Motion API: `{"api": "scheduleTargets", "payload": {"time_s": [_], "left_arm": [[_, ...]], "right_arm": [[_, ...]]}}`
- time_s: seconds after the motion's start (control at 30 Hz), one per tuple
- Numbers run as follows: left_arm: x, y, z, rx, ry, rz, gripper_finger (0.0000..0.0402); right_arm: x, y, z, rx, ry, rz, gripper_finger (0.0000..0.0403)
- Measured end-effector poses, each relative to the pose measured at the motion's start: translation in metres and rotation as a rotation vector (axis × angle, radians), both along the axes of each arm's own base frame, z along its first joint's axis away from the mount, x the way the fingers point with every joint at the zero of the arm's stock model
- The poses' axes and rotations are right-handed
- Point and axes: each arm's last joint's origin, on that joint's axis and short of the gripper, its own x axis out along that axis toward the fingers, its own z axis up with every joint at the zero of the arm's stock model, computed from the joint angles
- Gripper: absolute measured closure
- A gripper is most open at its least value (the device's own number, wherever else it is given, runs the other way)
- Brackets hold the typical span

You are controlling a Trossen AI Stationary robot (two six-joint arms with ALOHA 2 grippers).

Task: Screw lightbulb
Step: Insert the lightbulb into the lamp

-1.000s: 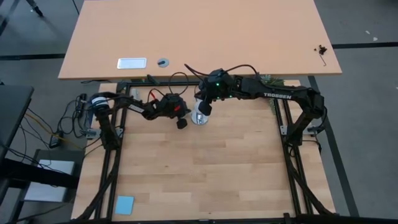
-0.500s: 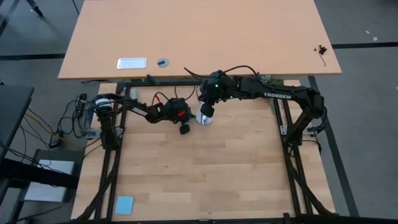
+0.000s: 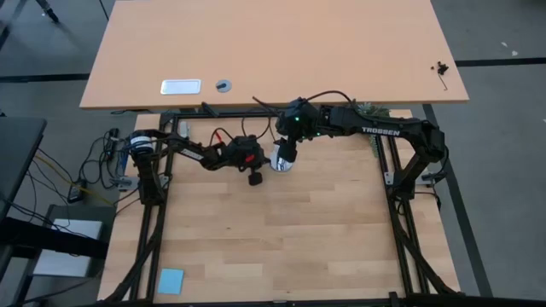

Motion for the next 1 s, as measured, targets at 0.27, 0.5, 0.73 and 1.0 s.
{"api": "scheduleTargets", "payload": {"time_s": [0.27,0.5,0.73,1.0], "left_arm": [[0.002,0.001,0.004,0.01,-0.045,-0.004,0.0402],[0.002,0.001,0.004,0.009,-0.05,0.0,0.0402],[0.002,0.001,0.003,0.001,-0.043,0.002,0.0401],[0.002,0.001,0.003,-0.015,-0.05,0.012,0.0402]], "right_arm": [[-0.002,-0.01,-0.017,-0.008,0.113,0.031,0.0125],[0.008,-0.015,-0.038,0.006,0.167,0.068,0.0123],[0.01,-0.016,-0.047,0.011,0.208,0.092,0.013],[0.01,-0.016,-0.047,0.06,0.194,0.029,0.0162]]}}
